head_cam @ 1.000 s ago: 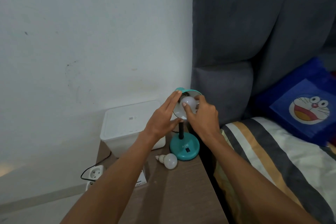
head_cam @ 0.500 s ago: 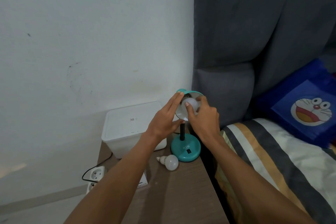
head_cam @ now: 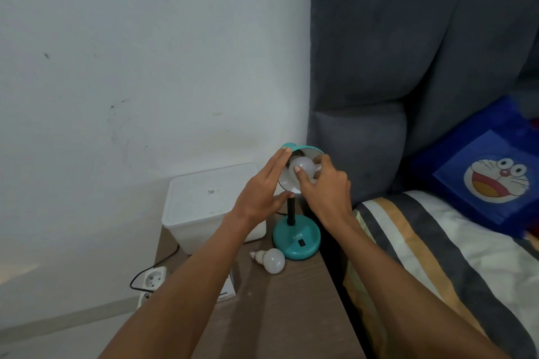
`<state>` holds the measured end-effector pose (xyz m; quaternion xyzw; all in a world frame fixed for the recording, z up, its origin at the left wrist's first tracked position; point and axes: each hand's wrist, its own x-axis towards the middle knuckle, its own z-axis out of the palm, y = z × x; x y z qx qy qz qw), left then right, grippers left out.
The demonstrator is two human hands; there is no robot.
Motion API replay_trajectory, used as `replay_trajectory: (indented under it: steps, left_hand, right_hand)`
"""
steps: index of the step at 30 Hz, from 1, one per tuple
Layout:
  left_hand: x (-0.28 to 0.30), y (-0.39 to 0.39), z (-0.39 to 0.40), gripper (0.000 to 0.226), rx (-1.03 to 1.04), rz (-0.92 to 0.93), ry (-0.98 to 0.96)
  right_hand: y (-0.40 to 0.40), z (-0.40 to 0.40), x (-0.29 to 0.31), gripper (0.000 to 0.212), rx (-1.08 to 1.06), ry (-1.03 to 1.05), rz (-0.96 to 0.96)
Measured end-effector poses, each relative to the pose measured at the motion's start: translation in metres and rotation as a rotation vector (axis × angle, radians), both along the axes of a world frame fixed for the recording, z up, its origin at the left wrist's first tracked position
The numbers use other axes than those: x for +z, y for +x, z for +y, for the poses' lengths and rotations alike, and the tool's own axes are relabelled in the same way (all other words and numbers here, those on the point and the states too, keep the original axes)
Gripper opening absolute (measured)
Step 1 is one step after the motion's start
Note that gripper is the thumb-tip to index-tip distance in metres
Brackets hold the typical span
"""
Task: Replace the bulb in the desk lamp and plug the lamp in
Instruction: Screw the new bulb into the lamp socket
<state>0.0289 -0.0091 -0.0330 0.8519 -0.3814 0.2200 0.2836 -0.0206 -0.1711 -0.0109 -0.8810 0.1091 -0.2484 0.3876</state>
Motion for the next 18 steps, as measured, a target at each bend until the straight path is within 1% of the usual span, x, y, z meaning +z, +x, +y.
replay_trajectory:
  steps: [4,6,9,14,18]
  left_hand:
    - [0.0008,-0.0009,-0.0017,0.094,0.000,0.009,-0.001]
    - [0.0002,-0.0005,-0.0014,0.093,-0.003,0.019,-0.011]
    - [-0.0003,0.0005,-0.0012,0.092,-0.005,0.018,-0.010]
    - [-0.0010,0.0018,-0.0014,0.093,-0.001,0.011,-0.005]
    - [-0.0012,0.0020,-0.0035,0.094,-0.002,0.008,0.009]
  right_hand:
    - [-0.0019,0.0026,0.0019,0.041,0.035,-0.063,-0.125]
    - [-0.0023,0.0035,0.0000,0.040,0.071,-0.102,-0.117]
    - [-0.0022,0.0025,-0.0031,0.052,0.099,-0.110,-0.077]
    - [-0.0010,0.0010,0.0011,0.056,-0.016,0.034,0.013]
    - [-0.0054,0.0073,-0.0001,0.048,0.036,-0.025,-0.094]
